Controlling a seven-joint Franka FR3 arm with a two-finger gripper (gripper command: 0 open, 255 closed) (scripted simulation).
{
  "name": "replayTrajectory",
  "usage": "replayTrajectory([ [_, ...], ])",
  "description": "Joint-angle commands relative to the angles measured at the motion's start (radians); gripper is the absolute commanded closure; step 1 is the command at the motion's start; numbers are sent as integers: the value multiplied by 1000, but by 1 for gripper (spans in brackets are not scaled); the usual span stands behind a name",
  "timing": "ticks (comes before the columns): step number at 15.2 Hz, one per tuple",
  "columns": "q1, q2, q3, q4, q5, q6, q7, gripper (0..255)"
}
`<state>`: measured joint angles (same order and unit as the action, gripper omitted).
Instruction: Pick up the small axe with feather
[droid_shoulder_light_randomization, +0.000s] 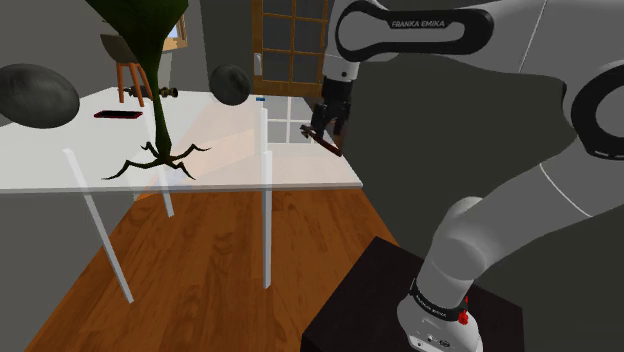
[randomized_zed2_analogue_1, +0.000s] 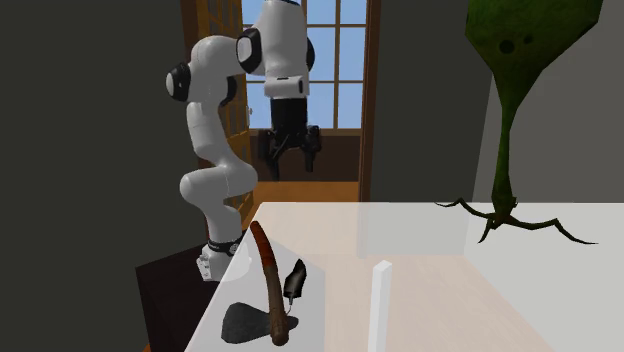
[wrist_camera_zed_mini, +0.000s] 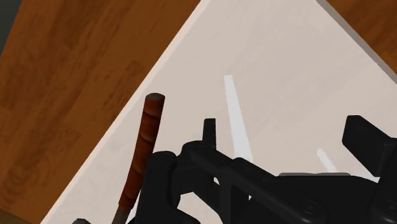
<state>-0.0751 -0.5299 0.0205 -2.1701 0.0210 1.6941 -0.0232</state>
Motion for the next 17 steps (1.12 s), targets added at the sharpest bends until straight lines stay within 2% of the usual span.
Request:
replayTrajectory([
  [1, -20, 60, -10, 36, -12, 25, 19, 0],
  [8, -84, 277, -52, 191, -44, 83, 84, 0],
  [15, -140, 489, -103, 382, -60, 103, 142, 0],
  [17, -143, 503, -107, 382, -60, 116, 145, 0],
])
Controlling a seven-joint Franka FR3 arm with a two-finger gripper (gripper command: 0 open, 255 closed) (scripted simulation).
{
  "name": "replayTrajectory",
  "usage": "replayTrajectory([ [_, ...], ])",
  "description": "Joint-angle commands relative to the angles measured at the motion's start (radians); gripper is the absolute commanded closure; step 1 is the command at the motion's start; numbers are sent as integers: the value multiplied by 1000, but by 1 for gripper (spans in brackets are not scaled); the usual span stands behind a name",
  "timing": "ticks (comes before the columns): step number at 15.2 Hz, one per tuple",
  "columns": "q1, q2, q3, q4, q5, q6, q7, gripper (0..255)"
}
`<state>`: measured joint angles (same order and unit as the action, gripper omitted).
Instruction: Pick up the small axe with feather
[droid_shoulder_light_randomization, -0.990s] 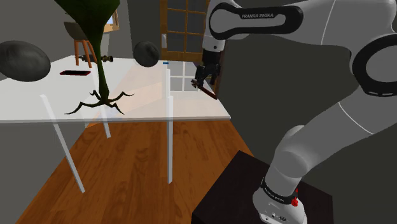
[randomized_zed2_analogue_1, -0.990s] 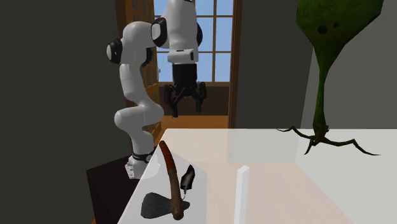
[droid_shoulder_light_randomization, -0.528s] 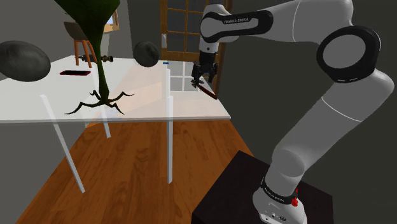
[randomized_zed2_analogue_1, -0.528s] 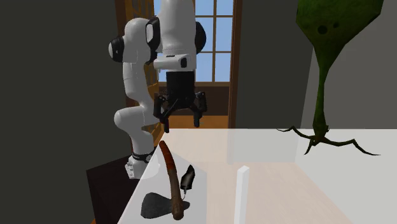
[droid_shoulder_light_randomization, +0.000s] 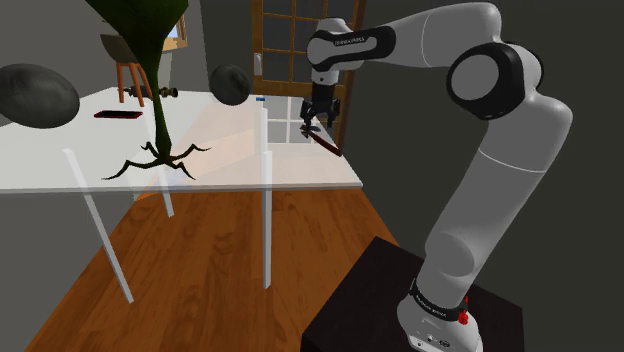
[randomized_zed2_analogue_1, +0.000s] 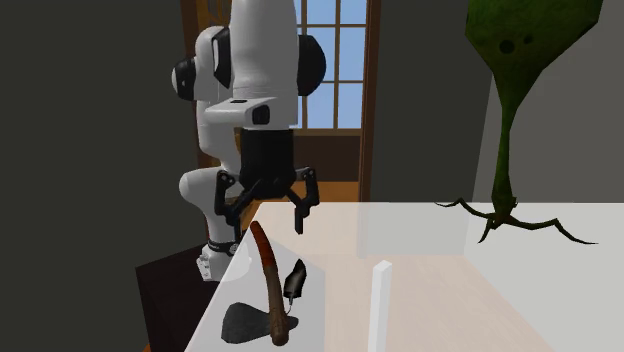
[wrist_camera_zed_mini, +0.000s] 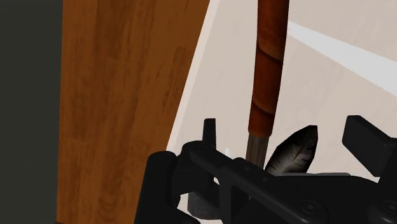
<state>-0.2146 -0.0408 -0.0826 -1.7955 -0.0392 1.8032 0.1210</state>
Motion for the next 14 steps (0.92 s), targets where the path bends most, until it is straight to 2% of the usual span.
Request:
replayTrajectory([
  [1, -4, 13, -4, -7, 0, 21, 2, 0],
  [8, -4, 16, -4, -78, -1, 95, 4, 0],
  [9, -4, 15, -5, -79, -1, 95, 4, 255],
  [14, -5, 14, -5, -80, -1, 95, 3, 255],
])
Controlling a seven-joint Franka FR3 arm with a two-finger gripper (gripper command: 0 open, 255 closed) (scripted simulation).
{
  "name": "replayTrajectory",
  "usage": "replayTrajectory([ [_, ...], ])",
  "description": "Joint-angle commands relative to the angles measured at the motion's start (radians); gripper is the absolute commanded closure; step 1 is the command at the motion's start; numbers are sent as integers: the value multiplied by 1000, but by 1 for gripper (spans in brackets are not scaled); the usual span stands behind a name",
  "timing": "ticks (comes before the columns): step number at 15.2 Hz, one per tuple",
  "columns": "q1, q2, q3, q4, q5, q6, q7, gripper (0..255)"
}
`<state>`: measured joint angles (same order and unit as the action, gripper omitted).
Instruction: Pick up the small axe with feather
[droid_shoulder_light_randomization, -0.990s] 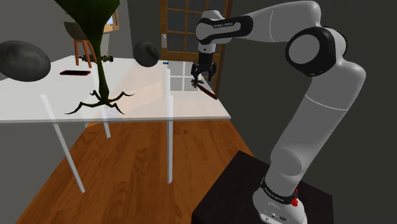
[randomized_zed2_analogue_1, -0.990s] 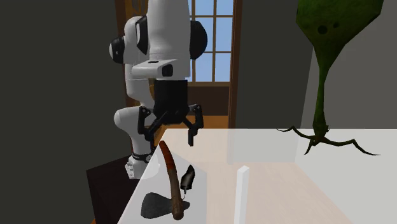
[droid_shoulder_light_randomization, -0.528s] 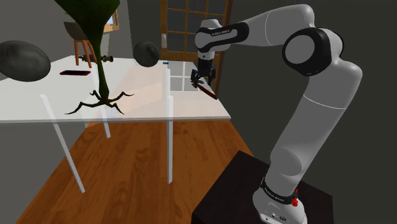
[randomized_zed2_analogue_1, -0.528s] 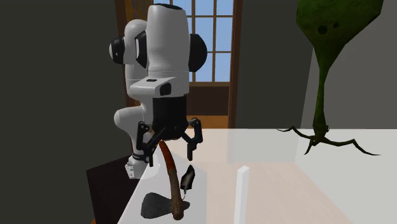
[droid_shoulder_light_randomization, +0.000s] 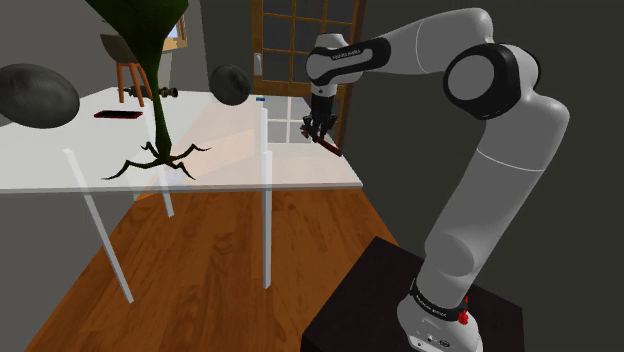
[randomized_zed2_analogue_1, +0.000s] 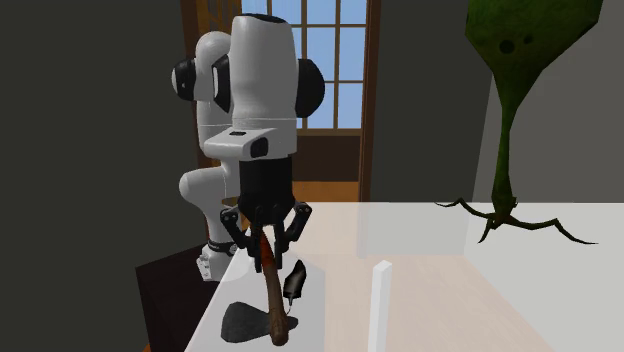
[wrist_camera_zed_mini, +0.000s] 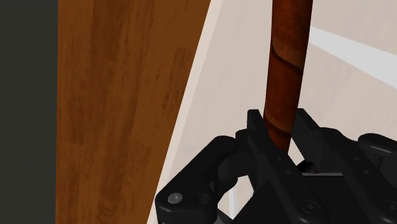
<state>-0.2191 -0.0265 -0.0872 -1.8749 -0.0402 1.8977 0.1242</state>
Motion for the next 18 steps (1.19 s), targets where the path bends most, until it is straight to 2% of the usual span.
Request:
replayTrajectory([
  [1, 0, 0, 0, 0, 0, 0, 0, 255],
  [4, 0, 2, 0, 1, 0, 0, 1, 255],
  [18, 1, 8, 1, 197, 2, -189, -6, 255],
])
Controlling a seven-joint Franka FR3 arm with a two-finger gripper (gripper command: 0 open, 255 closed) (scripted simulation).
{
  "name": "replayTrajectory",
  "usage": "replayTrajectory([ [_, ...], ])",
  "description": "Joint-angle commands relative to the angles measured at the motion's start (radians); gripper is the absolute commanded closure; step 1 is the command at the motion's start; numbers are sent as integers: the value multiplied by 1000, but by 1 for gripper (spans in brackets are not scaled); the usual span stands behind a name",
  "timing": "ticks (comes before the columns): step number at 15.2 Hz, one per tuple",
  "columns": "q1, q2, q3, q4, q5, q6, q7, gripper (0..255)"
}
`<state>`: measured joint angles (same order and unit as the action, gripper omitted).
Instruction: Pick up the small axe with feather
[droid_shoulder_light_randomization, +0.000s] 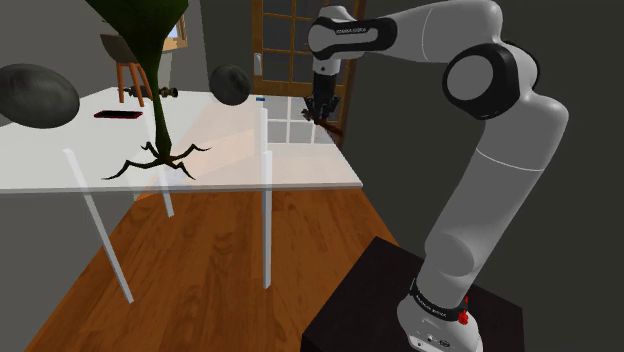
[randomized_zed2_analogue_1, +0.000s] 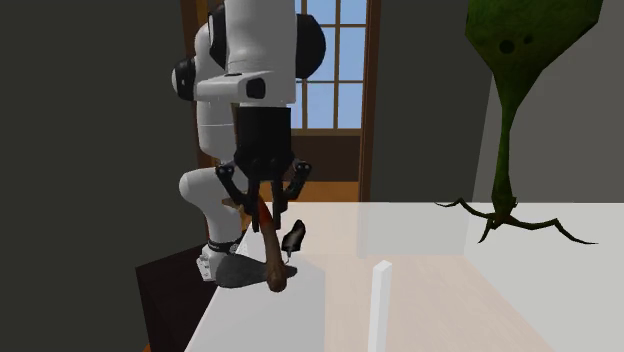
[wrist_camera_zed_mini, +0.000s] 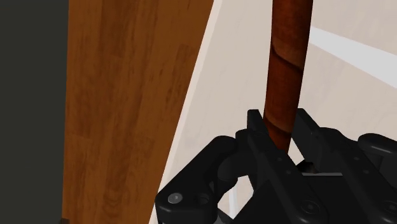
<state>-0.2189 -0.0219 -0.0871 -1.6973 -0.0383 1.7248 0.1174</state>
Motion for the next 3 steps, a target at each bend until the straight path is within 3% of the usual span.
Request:
replayTrajectory([
  [1, 1, 6, 1, 36, 1, -30, 0, 255],
  [3, 1, 6, 1, 38, 1, -32, 0, 255],
])
